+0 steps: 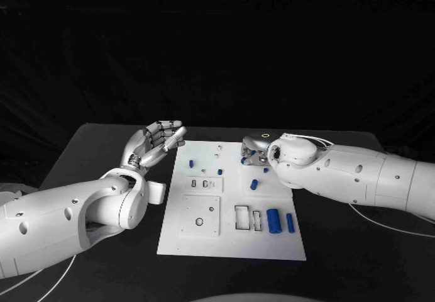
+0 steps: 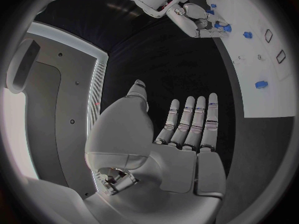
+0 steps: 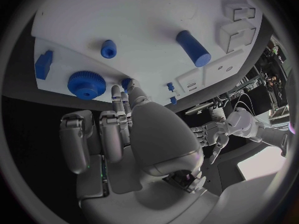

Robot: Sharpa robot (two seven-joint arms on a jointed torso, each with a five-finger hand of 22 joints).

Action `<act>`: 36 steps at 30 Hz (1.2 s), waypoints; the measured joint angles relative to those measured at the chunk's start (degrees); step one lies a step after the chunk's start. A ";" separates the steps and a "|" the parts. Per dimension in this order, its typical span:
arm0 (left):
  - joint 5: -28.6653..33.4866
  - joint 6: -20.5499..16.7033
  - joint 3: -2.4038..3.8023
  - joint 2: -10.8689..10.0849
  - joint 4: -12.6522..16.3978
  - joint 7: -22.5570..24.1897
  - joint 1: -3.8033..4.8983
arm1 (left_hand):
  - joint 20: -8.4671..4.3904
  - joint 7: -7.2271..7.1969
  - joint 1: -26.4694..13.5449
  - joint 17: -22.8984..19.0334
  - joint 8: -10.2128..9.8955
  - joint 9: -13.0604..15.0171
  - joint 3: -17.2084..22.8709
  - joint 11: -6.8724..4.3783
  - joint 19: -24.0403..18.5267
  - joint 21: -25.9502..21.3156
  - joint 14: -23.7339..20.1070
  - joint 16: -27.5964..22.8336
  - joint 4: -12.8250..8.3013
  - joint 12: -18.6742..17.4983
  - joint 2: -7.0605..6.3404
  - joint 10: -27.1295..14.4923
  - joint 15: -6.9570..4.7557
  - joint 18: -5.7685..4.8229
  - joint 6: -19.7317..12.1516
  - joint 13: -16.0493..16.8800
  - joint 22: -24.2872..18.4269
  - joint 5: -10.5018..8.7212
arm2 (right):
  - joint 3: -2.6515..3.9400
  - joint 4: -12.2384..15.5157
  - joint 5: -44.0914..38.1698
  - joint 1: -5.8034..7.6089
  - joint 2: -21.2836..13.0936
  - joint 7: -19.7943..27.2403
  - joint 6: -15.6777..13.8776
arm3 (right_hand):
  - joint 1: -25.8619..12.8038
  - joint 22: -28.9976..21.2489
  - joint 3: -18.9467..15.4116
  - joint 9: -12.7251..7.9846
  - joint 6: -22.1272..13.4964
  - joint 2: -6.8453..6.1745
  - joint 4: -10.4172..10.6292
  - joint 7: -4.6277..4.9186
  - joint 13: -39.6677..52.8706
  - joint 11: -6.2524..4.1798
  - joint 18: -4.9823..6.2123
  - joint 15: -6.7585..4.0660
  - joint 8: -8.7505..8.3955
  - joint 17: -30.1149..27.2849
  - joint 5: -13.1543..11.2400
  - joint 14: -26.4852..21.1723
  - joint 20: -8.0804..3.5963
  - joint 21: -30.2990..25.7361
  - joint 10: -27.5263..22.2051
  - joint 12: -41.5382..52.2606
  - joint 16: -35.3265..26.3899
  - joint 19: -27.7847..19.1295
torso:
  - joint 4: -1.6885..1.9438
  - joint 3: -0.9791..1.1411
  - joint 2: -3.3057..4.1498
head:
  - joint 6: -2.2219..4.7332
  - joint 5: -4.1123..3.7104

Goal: Assemble the parts on the task board

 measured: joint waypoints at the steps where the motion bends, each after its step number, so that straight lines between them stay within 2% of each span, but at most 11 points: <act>1: 0.00 0.00 0.00 0.00 0.00 0.00 0.00 | 0.00 0.00 0.00 0.00 0.00 0.00 0.00 0.00 0.00 0.00 0.00 0.00 0.00 0.00 0.00 0.00 0.00 0.00 0.00 0.00 0.00 0.00 | 0.00 0.00 0.01 0.00 0.03 0.03 -0.05 | 0.00 0.00 0.00 0.00 0.00 0.00 0.00 0.00 0.00 0.00 0.00 0.00 0.00 0.00 0.00 0.00 0.00 0.00 0.00 0.00 0.00 0.00 | 0.00 0.00 0.01 | 0.00 0.02; 8: 0.00 0.00 -0.01 0.03 -0.02 -0.02 0.00 | 0.00 0.00 0.00 0.00 0.00 0.00 0.00 0.00 0.00 0.00 0.00 0.00 0.00 0.00 0.00 0.00 0.00 0.00 0.00 0.00 0.00 0.00 | 0.00 0.00 0.07 -0.01 0.18 0.20 -0.16 | 0.00 0.00 0.23 0.10 0.12 0.00 0.23 -0.12 0.00 0.00 0.00 0.00 0.00 -0.01 0.00 0.00 0.41 0.00 0.00 0.00 0.00 0.00 | 0.01 -0.02 0.01 | -0.07 -0.03; 11: 0.00 0.01 -0.02 0.03 -0.03 -0.03 0.00 | 0.00 0.00 0.00 0.00 0.00 0.00 0.00 0.00 0.00 0.00 0.00 0.00 0.00 0.00 0.00 0.00 0.00 0.00 0.00 0.00 0.00 0.00 | 0.01 -0.01 0.12 -0.01 0.21 0.25 -0.14 | 0.00 -0.01 0.43 0.25 0.85 0.00 0.43 -0.84 0.00 -0.07 0.00 0.00 0.34 -0.01 0.00 0.00 0.41 0.00 0.07 0.00 0.00 0.00 | 0.02 -0.02 0.01 | -0.10 -0.06; 14: -0.01 0.01 -0.02 0.04 -0.04 -0.04 0.00 | 0.00 0.00 0.00 0.00 0.00 0.00 0.00 0.00 0.00 0.00 0.00 0.00 0.00 0.00 0.00 0.00 0.00 0.00 0.00 0.00 0.00 0.00 | 0.01 -0.02 0.17 -0.01 0.23 0.29 -0.09 | 0.56 -0.01 1.21 0.49 2.05 0.56 0.53 -2.04 0.00 -0.93 0.00 -1.11 0.79 -0.01 0.00 0.04 0.41 0.00 0.93 0.00 0.00 0.00 | 0.03 -0.02 0.01 | -0.14 -0.09; 16: -0.01 0.01 -0.02 0.05 -0.06 -0.05 0.00 | 0.00 0.00 0.00 0.00 0.00 0.00 0.00 0.00 0.00 0.00 0.00 0.00 0.00 0.00 0.00 0.00 0.00 0.00 0.00 0.00 0.00 0.00 | 0.01 -0.04 0.19 -0.01 0.25 0.32 -0.04 | 0.86 -0.01 1.70 0.66 2.86 0.86 0.69 -2.78 -0.03 -1.43 0.00 -1.58 1.11 -0.01 -0.01 0.10 -0.07 0.00 1.43 -0.01 0.00 0.00 | 0.03 -0.03 -0.01 | -0.14 -0.12; 19: -0.01 0.02 -0.02 0.07 -0.09 -0.06 0.00 | 0.00 0.00 0.00 0.00 0.00 0.00 0.00 0.00 0.00 0.00 0.00 0.00 0.00 0.00 0.00 0.00 0.00 0.00 0.00 0.00 0.00 0.00 | 0.01 -0.04 0.22 -0.01 0.26 0.33 0.02 | 1.48 -0.01 2.48 0.78 4.17 1.11 0.68 -3.06 -0.02 -2.14 0.00 -1.98 1.42 -0.01 -0.04 0.11 -0.68 0.00 2.15 -0.05 0.00 0.00 | 0.07 -0.04 -0.02 | -0.14 -0.13; 20: -0.01 0.03 -0.02 0.08 -0.09 -0.07 0.00 | 0.00 0.00 0.00 0.00 0.00 0.00 0.00 0.00 0.00 0.00 0.00 0.00 0.00 0.00 0.00 0.00 0.00 0.00 0.00 0.00 0.01 0.00 | 0.01 -0.04 0.23 0.00 0.26 0.34 0.04 | 1.54 -0.01 2.79 0.85 4.75 1.07 0.68 -3.07 -0.02 -2.20 0.00 -2.38 1.63 -0.01 -0.06 0.11 -0.97 0.00 2.76 0.06 0.00 -0.08 | 0.07 -0.04 -0.02 | -0.14 -0.13; 24: -0.01 0.04 -0.02 0.09 -0.09 -0.09 0.00 | 0.00 0.00 0.17 0.00 -0.24 0.00 0.15 0.00 0.00 0.00 0.00 0.00 -0.15 0.00 0.16 0.00 0.00 0.00 0.00 0.00 -0.05 0.00 | 0.02 -0.01 0.26 0.01 0.22 0.46 -0.06 | 1.98 -0.01 3.52 1.07 6.28 0.92 0.48 -3.16 -0.03 -2.49 0.00 -2.38 2.14 -0.01 -0.38 0.11 -1.29 0.00 4.31 0.38 0.00 -0.01 | 0.10 -0.04 -0.02 | -0.09 -0.17; 26: -0.01 0.05 -0.02 0.09 -0.09 -0.11 0.00 | 0.00 0.00 0.22 0.00 -0.25 0.00 0.15 0.00 0.00 0.00 0.00 0.00 -0.15 0.00 0.22 0.00 0.00 0.00 0.00 0.00 -0.05 0.00 | 0.02 0.02 0.32 0.00 0.16 0.61 -0.30 | 1.99 -0.02 3.88 1.12 6.79 0.91 0.52 -3.21 -0.02 -2.12 0.00 -2.38 2.27 -0.02 -0.45 0.11 -1.38 0.00 4.70 0.39 0.00 -0.10 | 0.10 -0.05 -0.02 | -0.05 -0.18; 30: -0.01 0.05 -0.02 0.10 -0.05 -0.12 0.00 | 0.21 0.00 0.22 0.00 -0.25 0.00 0.15 0.00 -0.21 0.00 0.00 0.00 -0.15 0.00 0.22 0.00 0.00 0.00 0.00 -0.02 -0.05 0.00 | 0.01 0.17 0.70 -0.04 -0.05 1.26 -1.91 | 1.99 -0.01 3.99 1.44 6.99 0.91 0.63 -3.05 0.00 -1.83 0.00 -2.38 2.27 -0.02 -0.22 0.11 -1.38 0.00 5.22 0.41 0.00 -0.10 | 0.12 -0.05 -0.01 | 0.06 -0.13; 36: -0.01 0.05 -0.02 0.04 0.03 -0.15 0.00 | 0.21 0.00 0.22 0.00 -0.25 0.00 0.15 0.00 -0.21 0.00 0.00 0.00 -0.15 0.00 0.22 0.00 0.00 -0.01 0.00 -0.05 -0.05 0.00 | 0.20 0.50 1.98 -0.06 -0.27 3.05 -7.60 | 2.29 0.03 4.12 1.51 7.50 0.62 0.76 -2.94 0.01 -1.51 -0.01 -2.38 2.27 -0.02 -0.22 0.11 -1.38 0.00 5.93 0.42 0.00 -0.10 | 0.10 -0.05 0.05 | 0.30 0.14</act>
